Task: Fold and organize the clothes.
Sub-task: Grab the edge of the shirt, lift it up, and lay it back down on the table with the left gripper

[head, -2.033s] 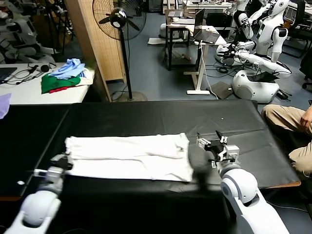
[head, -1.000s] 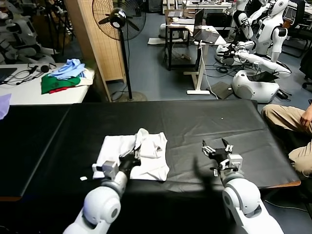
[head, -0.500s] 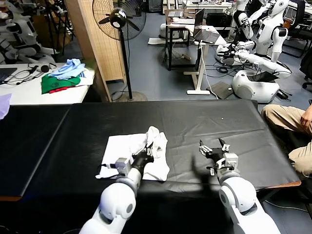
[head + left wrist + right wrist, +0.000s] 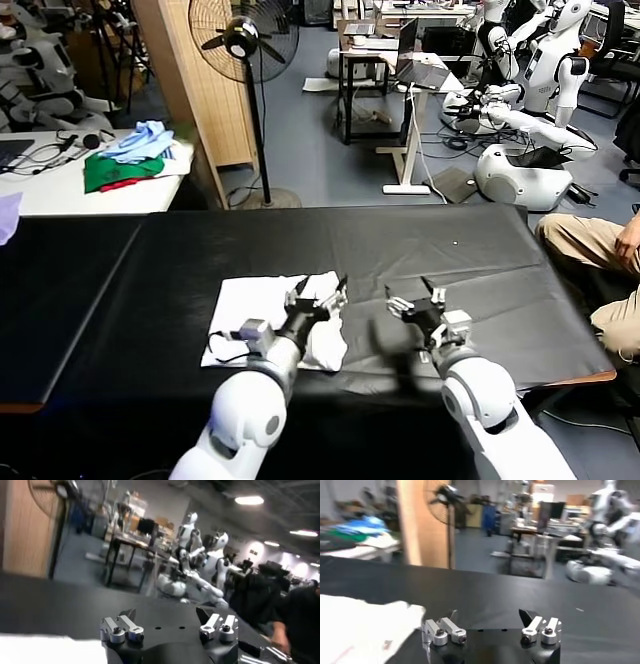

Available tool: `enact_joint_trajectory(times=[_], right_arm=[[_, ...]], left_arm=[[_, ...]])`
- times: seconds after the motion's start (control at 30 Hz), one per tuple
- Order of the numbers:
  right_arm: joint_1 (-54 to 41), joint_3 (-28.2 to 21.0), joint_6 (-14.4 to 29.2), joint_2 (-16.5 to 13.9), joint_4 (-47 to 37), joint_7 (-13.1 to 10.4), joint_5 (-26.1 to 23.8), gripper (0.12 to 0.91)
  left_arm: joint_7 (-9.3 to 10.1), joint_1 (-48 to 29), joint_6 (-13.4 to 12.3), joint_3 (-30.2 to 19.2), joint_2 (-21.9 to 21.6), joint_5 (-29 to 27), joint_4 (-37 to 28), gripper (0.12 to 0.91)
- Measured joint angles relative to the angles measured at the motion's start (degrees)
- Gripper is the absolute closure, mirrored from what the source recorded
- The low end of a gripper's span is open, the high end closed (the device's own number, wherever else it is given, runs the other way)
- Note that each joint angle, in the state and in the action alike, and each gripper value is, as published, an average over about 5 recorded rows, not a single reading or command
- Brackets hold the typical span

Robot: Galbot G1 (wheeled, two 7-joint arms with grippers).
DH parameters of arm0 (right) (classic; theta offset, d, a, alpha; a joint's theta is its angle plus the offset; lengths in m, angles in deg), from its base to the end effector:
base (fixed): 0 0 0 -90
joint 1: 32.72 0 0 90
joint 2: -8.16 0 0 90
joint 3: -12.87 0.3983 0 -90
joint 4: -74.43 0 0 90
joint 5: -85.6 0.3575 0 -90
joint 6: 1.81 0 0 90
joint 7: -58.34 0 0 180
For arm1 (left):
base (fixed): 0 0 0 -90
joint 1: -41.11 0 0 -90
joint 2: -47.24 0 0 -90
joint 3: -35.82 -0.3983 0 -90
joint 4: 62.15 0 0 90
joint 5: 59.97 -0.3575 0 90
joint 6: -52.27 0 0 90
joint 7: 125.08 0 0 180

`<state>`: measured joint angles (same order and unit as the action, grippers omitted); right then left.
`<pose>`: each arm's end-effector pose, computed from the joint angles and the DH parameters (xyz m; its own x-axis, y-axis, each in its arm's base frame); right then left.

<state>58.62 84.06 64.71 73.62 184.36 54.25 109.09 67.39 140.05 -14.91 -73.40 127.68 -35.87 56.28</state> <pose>0.3111 -0.0162 -0.3038 -0.9055 -0.3477 0.2432 -0.3606 0.9327 -0.0090 0.2556 -0.0642 -0.2853 -0.9445 0.2922 0.1502 0.2456 0.9316 -0.2680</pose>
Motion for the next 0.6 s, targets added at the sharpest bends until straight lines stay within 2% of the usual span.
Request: enact_joint_trajectory(times=[0.13,0.33,0.43,0.6], right_arm=[[-4.58,-6.26,-0.51,0.81,-1.87,-0.23,0.06,0.227],[-9.52,-14.57,-5.21,3.11,-5.53,-3.09,-4.58,0.227],[-9.94,-16.93,-8.14,3.36,-5.72,-2.72,-6.51,0.227],[-8.82,-17.90,-11.97,2.38,-3.87,-2.20,-9.22,0.227]], left_arm=[[-0.45,1.95,-2.01,4.22,-3.74,-2.34,-0.61,0.232],[-0.59,5.24,-2.19,9.61,-6.39,-3.23,-1.83,0.232],[-0.61,6.21,-2.13,10.90,-6.45,-3.89,-2.43,0.232],[-0.65,6.22,-2.04,11.66,-6.25,-4.48,-3.83,0.232]])
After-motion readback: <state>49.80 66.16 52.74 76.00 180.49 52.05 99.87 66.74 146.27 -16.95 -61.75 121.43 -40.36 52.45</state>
